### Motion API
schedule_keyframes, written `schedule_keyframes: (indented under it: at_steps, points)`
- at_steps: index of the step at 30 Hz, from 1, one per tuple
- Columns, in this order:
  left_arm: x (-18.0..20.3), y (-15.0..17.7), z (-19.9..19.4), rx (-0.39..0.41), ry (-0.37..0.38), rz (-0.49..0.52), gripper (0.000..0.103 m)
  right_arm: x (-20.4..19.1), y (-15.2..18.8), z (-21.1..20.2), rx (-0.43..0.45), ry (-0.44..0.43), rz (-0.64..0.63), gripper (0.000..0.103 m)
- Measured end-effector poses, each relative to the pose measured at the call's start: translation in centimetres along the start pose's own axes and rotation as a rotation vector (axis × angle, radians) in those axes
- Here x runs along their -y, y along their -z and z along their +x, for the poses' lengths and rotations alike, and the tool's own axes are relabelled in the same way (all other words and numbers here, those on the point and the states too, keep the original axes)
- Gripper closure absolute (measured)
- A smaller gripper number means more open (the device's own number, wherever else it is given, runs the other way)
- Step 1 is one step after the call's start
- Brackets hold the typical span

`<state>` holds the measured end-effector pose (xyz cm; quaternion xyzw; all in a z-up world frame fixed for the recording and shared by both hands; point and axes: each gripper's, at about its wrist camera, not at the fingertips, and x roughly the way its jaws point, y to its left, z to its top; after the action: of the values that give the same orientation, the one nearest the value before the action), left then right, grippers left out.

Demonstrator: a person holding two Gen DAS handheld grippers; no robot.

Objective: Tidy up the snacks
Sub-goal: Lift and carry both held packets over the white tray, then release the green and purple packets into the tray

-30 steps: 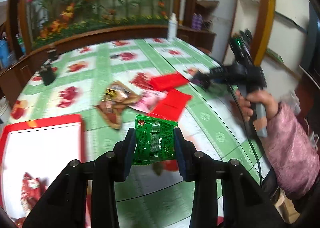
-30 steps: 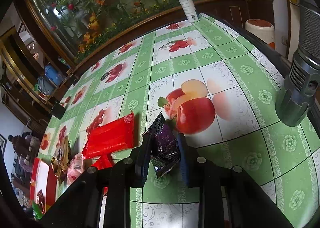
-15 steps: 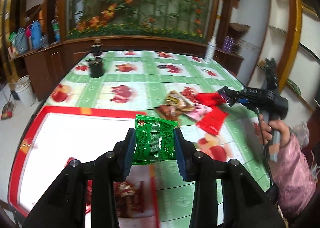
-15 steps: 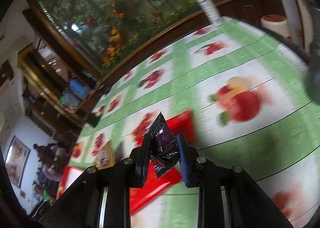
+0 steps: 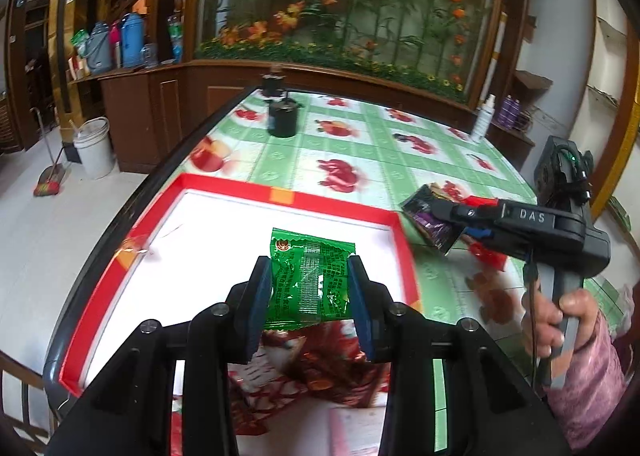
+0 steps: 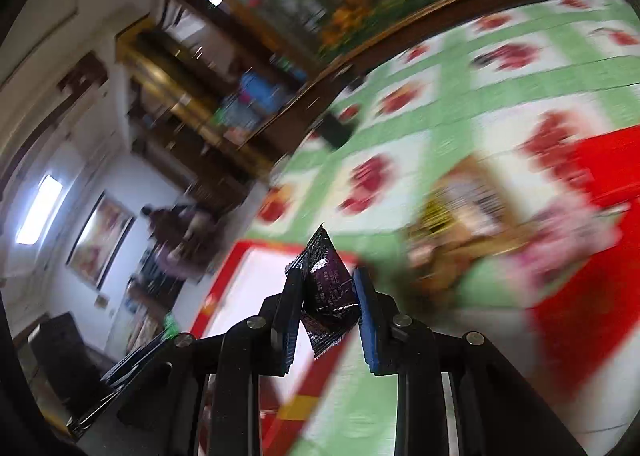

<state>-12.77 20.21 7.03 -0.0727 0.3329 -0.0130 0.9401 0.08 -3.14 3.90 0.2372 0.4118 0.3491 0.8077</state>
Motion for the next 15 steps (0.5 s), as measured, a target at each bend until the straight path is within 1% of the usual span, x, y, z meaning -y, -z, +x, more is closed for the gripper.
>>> schedule_keyframes:
  at_steps: [6,10,15]
  points:
    - [-1.6,1.0,0.3,-0.017,-0.031,-0.031,0.068,-4.1,2.6,4.3,-0.111,-0.078,-0.051,0.077]
    - [-2.3,1.3,0.6,-0.03,-0.05,-0.043,0.068,-6.0,4.0,5.8,-0.169,-0.092,-0.103,0.077]
    - [-2.7,1.7,1.2,-0.053,-0.079,-0.042,0.067,-7.6,5.6,7.0,-0.24,-0.081,-0.183,0.075]
